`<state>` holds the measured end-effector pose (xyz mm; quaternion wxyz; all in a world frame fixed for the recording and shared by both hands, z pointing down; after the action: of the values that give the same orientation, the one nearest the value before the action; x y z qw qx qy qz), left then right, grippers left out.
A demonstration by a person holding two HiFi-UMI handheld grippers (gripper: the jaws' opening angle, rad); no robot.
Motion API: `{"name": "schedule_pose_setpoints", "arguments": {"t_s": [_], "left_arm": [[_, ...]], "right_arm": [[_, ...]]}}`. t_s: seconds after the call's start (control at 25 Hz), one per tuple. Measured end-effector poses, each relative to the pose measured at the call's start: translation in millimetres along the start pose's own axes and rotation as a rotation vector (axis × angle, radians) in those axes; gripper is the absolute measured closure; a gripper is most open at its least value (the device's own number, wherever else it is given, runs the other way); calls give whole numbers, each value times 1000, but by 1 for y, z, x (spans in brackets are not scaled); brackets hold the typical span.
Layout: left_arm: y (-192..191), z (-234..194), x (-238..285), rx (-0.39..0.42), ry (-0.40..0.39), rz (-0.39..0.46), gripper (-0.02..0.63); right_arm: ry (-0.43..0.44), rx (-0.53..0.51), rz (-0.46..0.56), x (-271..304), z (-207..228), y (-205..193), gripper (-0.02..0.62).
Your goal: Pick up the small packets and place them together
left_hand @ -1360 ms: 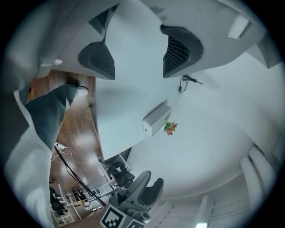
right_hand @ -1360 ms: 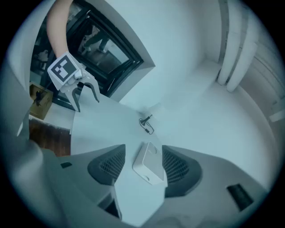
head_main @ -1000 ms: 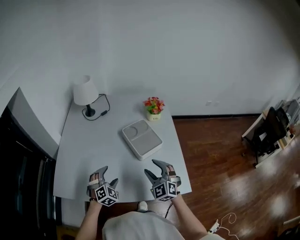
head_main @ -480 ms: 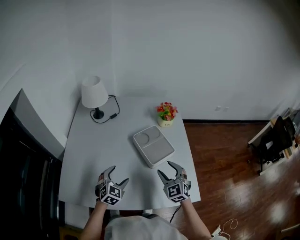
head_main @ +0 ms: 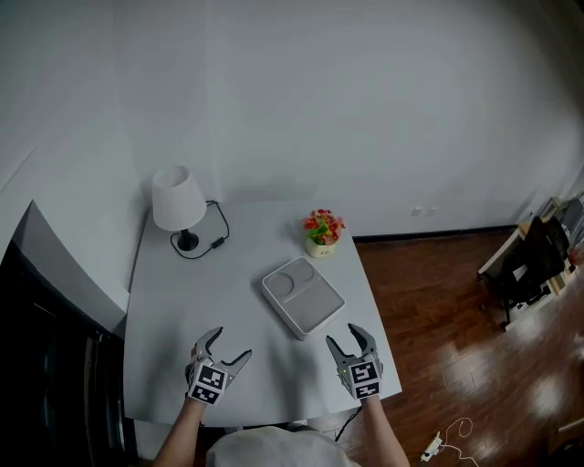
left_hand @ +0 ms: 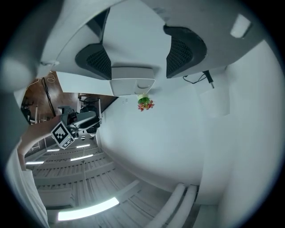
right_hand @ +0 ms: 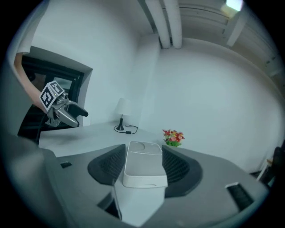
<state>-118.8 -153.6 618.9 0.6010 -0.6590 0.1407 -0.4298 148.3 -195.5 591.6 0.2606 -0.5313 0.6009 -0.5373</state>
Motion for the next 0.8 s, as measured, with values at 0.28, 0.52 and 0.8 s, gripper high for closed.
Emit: {"name": "schedule_pose_setpoints", "arguments": {"t_s": [0.28, 0.52, 0.8], "left_arm": [[15, -6, 17, -45, -69, 73, 218], [32, -1, 31, -89, -109, 114, 218], [42, 3, 41, -127, -133, 140, 219]], "right_arm": [[-3, 274, -81, 1, 17, -40, 322], [7, 521, -136, 0, 25, -78, 321], [98, 760, -171, 23, 18, -102, 324]]}}
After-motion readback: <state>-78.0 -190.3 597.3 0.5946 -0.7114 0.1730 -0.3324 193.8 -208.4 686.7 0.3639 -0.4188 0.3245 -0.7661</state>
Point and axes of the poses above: the fingertips, and each gripper's own axes: x forward along the fingers, z to its right, y out of its top, the point moved 1 cm from there along -x, backward along the fingers, and after that the axes turned 12 degrees about -y, right-handed, at the moved point
